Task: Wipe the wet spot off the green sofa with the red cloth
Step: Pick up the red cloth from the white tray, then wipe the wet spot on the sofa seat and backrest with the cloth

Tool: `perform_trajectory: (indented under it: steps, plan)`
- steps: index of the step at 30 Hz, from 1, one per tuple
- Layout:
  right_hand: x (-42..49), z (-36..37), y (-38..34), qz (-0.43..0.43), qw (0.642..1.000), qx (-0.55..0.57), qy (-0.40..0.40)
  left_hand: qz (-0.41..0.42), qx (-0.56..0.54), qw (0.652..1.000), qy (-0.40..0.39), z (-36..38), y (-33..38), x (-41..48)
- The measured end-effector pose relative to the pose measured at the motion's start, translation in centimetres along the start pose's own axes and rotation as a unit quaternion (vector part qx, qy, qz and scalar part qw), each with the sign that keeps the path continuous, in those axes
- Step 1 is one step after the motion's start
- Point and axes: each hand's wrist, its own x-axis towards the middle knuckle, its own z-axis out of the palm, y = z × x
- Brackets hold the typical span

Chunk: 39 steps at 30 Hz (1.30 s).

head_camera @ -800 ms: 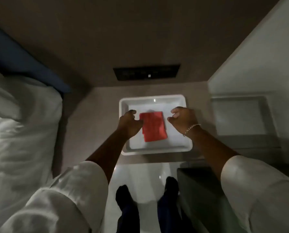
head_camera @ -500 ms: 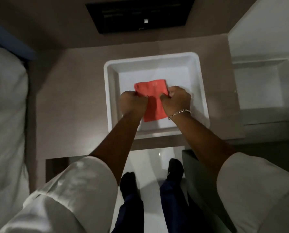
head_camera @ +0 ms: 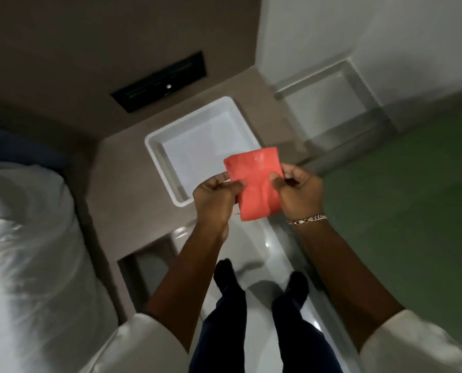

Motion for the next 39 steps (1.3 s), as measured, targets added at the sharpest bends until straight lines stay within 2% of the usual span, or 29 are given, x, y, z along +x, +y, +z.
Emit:
perform_trajectory:
  steps: [5, 11, 13, 16, 18, 20, 21, 22, 24, 26, 27, 28, 29, 31, 32, 33, 35, 36, 37, 39]
  plan:
    - [-7.1, -12.0, 1.3, 0.040, 0.997, 0.043, 0.056, -0.002, 0.052, 0.997, -0.057, 5.4, -5.2, -9.7]
    - [-13.3, -28.6, 9.4, 0.090, 0.985, 0.061, 0.135, -0.031, 0.108, 0.988, -0.108, 14.2, -18.6, -19.7]
    - [-14.9, -34.0, 13.6, 0.106, 0.982, 0.044, 0.147, -0.048, 0.128, 0.985, -0.100, 17.5, -24.4, -22.5]
    - [-16.6, -40.6, 20.0, 0.116, 0.981, -0.038, 0.152, -0.077, 0.157, 0.978, -0.116, 21.2, -32.4, -24.7]
    - [-16.7, -44.5, 24.9, 0.128, 0.978, -0.069, 0.148, -0.056, 0.213, 0.965, -0.139, 23.3, -37.3, -25.0]
    - [-16.6, -47.6, 28.9, 0.153, 0.975, -0.089, 0.132, 0.022, 0.284, 0.944, -0.168, 24.3, -40.7, -24.8]
    - [-16.4, -49.1, 30.9, 0.168, 0.972, -0.100, 0.132, 0.097, 0.323, 0.924, -0.181, 24.5, -42.1, -24.4]
    - [-16.2, -50.5, 32.6, 0.176, 0.967, -0.119, 0.143, 0.191, 0.374, 0.887, -0.191, 24.6, -43.3, -23.8]
    - [-15.9, -52.4, 35.5, 0.157, 0.943, -0.205, 0.210, 0.364, 0.472, 0.776, -0.205, 24.4, -44.9, -21.5]
    - [-16.1, -52.0, 37.1, 0.092, 0.913, -0.297, 0.265, 0.472, 0.568, 0.639, -0.215, 24.2, -45.6, -18.5]
    - [-16.3, -51.0, 37.4, 0.048, 0.908, -0.333, 0.249, 0.492, 0.623, 0.567, -0.220, 24.1, -45.8, -17.2]
    - [-16.4, -49.7, 37.6, -0.007, 0.902, -0.383, 0.198, 0.498, 0.667, 0.508, -0.221, 24.0, -45.9, -16.0]
    - [-16.8, -48.4, 38.2, -0.066, 0.883, -0.446, 0.128, 0.500, 0.693, 0.471, -0.220, 24.0, -45.8, -15.0]
    - [-16.4, -48.4, 39.9, -0.157, 0.829, -0.535, 0.047, 0.506, 0.708, 0.444, -0.217, 24.4, -45.3, -13.5]
    - [-15.5, -49.5, 40.5, -0.152, 0.819, -0.551, 0.055, 0.507, 0.713, 0.437, -0.210, 24.8, -45.1, -13.1]
    - [-14.4, -50.7, 40.8, -0.105, 0.822, -0.553, 0.093, 0.507, 0.719, 0.431, -0.199, 25.2, -45.0, -12.7]
    - [-12.0, -52.2, 40.4, 0.044, 0.830, -0.504, 0.234, 0.506, 0.731, 0.420, -0.181, 25.6, -45.0, -12.5]
    - [-11.3, -51.8, 39.8, 0.084, 0.834, -0.474, 0.271, 0.507, 0.734, 0.416, -0.178, 25.7, -45.1, -12.6]
    - [-11.1, -50.7, 39.3, 0.063, 0.843, -0.468, 0.257, 0.509, 0.734, 0.413, -0.178, 25.6, -45.1, -12.7]
    - [-12.9, -48.2, 39.8, -0.143, 0.836, -0.516, 0.117, 0.513, 0.731, 0.413, -0.179, 25.6, -44.9, -12.8]
